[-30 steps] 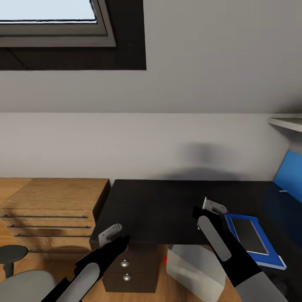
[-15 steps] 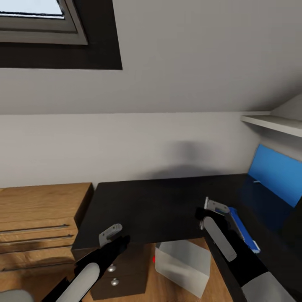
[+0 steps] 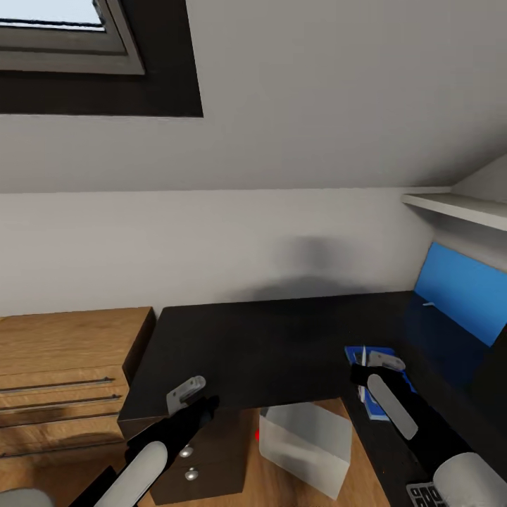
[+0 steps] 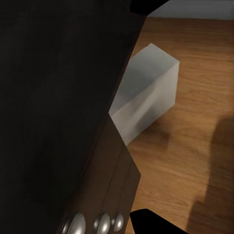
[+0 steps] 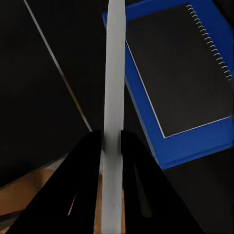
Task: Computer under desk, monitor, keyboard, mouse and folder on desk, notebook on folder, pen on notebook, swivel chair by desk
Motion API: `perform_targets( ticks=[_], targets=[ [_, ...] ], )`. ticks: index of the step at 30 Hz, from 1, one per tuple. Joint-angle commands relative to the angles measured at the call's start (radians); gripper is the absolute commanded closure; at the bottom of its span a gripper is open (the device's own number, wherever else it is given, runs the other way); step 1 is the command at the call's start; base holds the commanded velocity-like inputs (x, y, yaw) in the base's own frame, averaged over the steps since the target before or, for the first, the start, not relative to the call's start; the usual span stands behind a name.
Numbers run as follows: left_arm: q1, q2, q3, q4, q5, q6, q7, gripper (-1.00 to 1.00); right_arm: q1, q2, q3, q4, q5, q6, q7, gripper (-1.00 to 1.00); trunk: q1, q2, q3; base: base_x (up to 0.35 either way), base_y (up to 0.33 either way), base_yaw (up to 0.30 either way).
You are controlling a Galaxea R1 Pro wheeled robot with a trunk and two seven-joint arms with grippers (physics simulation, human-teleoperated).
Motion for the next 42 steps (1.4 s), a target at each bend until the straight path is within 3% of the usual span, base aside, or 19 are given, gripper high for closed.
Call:
perform_targets(
  ticks=[1,9,29,42],
  targets=[
    [-0.001,0.001,-0.002,-0.001,0.003,0.003,0.006,-1.00,-0.015,-0.003,0.002,0.036,-0.009,0.000,0.010,1.00,0.000,-0.002,-0.002,0.000,0.000,0.000],
    [-0.001,0.001,-0.003,-0.001,0.003,0.004,0.005,-1.00,-0.096,-0.007,-0.001,0.216,-0.004,-0.006,0.085,1.00,0.000,-0.002,-0.002,0.007,0.000,0.000],
    [-0.001,0.001,-0.003,0.000,0.005,0.005,0.005,-1.00,-0.129,-0.056,-0.010,0.305,-0.005,-0.006,0.094,1.00,0.000,-0.002,-0.002,0.117,-0.003,0.000],
    [-0.001,0.001,-0.002,0.000,0.003,0.004,0.005,-1.00,-0.153,-0.061,-0.013,0.369,-0.004,-0.007,0.096,1.00,0.000,-0.002,-0.002,0.080,-0.050,0.000]
  ],
)
